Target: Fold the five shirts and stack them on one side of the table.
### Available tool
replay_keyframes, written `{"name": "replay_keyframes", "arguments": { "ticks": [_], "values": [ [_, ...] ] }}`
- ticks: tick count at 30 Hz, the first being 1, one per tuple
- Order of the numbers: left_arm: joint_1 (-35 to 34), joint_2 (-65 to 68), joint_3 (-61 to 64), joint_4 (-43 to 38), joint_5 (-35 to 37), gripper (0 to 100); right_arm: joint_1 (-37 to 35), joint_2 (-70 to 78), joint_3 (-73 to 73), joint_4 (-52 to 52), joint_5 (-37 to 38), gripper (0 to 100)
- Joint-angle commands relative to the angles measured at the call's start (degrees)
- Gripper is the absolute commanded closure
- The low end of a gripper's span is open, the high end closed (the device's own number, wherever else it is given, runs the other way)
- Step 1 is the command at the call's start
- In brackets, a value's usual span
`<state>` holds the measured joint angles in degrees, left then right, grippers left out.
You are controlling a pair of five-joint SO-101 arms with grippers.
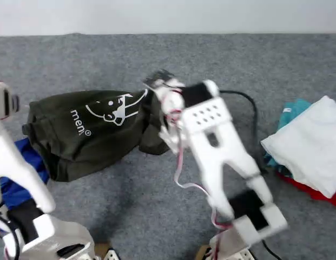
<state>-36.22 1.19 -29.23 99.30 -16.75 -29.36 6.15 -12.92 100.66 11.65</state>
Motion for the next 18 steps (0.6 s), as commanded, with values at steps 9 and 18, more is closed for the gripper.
{"name": "replay_keyframes", "arguments": {
  "ticks": [9,18],
  "values": [
    [-7.03,-2.11,4.00,0.26,-1.58,86,-4.70,29.49,-35.78,1.36,-0.70,98.2],
    [-7.03,-2.46,5.85,-1.76,-1.58,86,12.79,41.80,-37.98,2.33,10.37,99.0]
  ]
}}
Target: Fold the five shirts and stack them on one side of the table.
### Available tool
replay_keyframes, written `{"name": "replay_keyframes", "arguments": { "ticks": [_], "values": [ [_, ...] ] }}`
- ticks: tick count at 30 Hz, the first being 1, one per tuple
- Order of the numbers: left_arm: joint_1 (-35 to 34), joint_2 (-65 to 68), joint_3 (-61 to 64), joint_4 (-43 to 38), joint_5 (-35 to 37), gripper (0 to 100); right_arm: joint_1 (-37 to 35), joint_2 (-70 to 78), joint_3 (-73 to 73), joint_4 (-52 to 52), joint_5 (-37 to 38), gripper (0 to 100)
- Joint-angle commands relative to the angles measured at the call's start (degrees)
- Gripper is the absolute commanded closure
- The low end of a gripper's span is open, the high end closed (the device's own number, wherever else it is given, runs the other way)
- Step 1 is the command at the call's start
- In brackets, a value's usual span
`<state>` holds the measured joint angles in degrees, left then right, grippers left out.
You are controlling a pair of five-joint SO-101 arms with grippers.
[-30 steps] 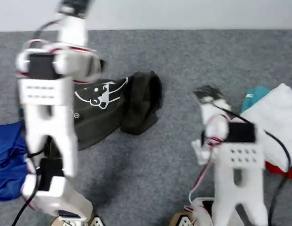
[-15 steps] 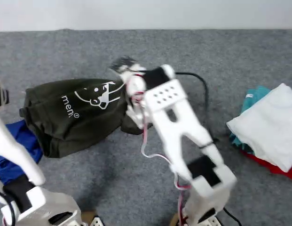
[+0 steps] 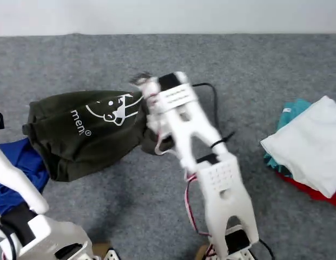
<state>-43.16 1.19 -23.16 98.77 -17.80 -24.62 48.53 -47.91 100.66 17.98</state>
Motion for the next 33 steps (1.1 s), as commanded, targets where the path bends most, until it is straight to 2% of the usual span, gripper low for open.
{"name": "replay_keyframes", "arguments": {
  "ticks": [1,6,10,15,19,21,26,33],
  "values": [
    [-0.09,-2.46,-0.22,-1.23,-0.53,86,10.42,-0.57,-2.99,2.33,5.10,99.0],
    [0.00,-2.11,-0.22,-1.23,-0.53,86,20.00,-2.15,-2.99,2.42,9.85,99.0],
    [0.18,-2.02,-0.13,-1.76,-0.44,86,21.67,-5.49,-2.90,2.51,10.20,99.0],
    [0.09,-2.02,-0.13,-2.90,-0.44,86,13.76,-14.37,3.34,2.51,9.93,99.0],
    [0.18,-1.93,-0.13,-2.90,-0.44,86,6.37,-20.00,10.81,2.42,5.10,98.6],
    [0.18,-1.93,0.13,-2.90,-0.44,86,3.38,-21.14,13.27,2.33,2.81,94.5],
    [0.00,-2.11,3.21,-4.13,-0.44,86,-1.36,-19.03,15.65,2.07,-3.08,80.2],
    [-0.18,-2.55,5.85,-4.84,-0.44,86,-5.32,-10.24,15.56,1.54,-5.89,79.7]
  ]
}}
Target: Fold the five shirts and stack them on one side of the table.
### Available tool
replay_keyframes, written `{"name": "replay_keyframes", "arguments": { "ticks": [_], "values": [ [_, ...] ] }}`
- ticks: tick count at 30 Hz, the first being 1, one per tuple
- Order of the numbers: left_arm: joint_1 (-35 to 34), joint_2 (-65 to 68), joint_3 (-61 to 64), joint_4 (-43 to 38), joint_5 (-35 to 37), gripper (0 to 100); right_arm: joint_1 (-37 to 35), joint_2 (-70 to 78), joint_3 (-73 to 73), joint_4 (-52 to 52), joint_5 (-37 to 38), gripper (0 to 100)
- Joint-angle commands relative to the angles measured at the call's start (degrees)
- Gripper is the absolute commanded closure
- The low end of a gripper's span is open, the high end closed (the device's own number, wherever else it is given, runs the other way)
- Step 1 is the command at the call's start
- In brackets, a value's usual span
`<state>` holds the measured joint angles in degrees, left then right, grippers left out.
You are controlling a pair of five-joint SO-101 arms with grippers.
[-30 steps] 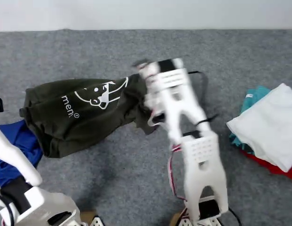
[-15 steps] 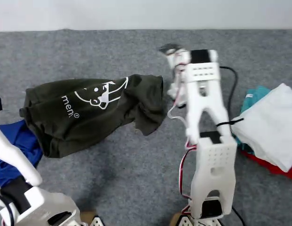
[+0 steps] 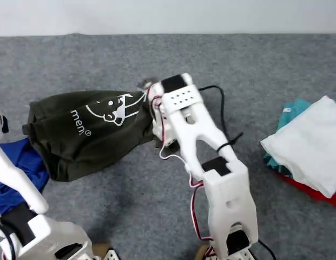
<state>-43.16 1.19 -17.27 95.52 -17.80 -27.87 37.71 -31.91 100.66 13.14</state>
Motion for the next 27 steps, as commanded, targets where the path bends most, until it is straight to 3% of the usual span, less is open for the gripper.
{"name": "replay_keyframes", "arguments": {
  "ticks": [1,9,18,23,27],
  "values": [
    [-0.18,-2.55,-0.04,-1.58,-0.53,87,-2.95,1.10,-0.53,1.54,-1.05,79.7],
    [-0.18,-2.55,-0.04,-1.58,-0.53,87,-6.55,2.07,-0.44,-1.98,-0.70,79.5],
    [-0.18,-2.55,-0.04,-1.23,-0.53,89,-1.63,8.92,-0.44,-6.02,4.40,80.2],
    [-0.18,-2.55,-0.04,-1.23,-0.53,89,-0.40,8.40,-1.05,-5.76,9.76,97.6],
    [-0.09,-2.55,-0.04,-1.23,-0.53,89,1.71,5.32,-4.75,-3.38,10.02,98.7]
  ]
}}
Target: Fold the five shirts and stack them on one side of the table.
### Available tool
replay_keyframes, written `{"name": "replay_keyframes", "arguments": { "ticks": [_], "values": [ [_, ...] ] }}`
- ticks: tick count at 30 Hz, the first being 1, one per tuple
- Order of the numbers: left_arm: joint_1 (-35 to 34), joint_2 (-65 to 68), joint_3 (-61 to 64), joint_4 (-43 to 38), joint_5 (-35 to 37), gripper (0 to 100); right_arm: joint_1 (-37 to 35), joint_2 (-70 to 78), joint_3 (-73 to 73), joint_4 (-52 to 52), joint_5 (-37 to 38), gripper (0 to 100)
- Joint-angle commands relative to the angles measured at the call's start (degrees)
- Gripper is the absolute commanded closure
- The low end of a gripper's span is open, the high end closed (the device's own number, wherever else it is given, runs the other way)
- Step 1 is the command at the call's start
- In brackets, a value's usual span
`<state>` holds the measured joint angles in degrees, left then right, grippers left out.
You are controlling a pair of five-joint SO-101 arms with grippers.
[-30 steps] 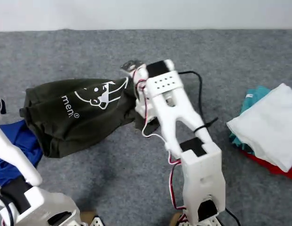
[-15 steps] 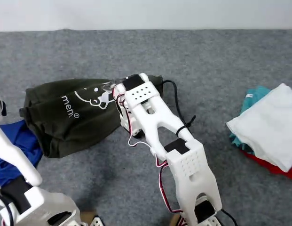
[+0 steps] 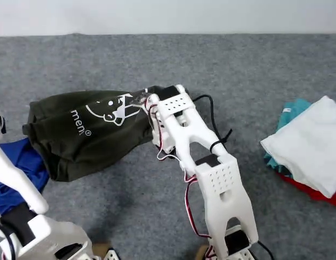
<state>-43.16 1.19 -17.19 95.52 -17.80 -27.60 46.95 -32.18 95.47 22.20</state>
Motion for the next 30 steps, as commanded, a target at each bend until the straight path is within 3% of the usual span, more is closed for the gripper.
{"name": "replay_keyframes", "arguments": {
  "ticks": [1,9,17,26,30],
  "values": [
    [0.00,-2.55,-0.13,-1.32,-0.53,89,2.07,-4.53,-5.80,2.68,0.97,98.8],
    [0.97,-2.11,-0.22,-1.23,-0.88,89,10.68,-9.80,-14.59,7.34,5.98,98.8],
    [10.90,-2.02,9.89,4.92,-15.47,89,17.80,-12.35,-15.21,7.34,7.91,98.9],
    [9.67,4.75,21.76,2.81,-32.79,81,18.42,-11.91,-14.95,7.43,7.65,98.9],
    [10.55,12.84,21.67,2.73,-34.64,81,19.30,-12.00,-14.95,7.43,7.82,98.9]
  ]
}}
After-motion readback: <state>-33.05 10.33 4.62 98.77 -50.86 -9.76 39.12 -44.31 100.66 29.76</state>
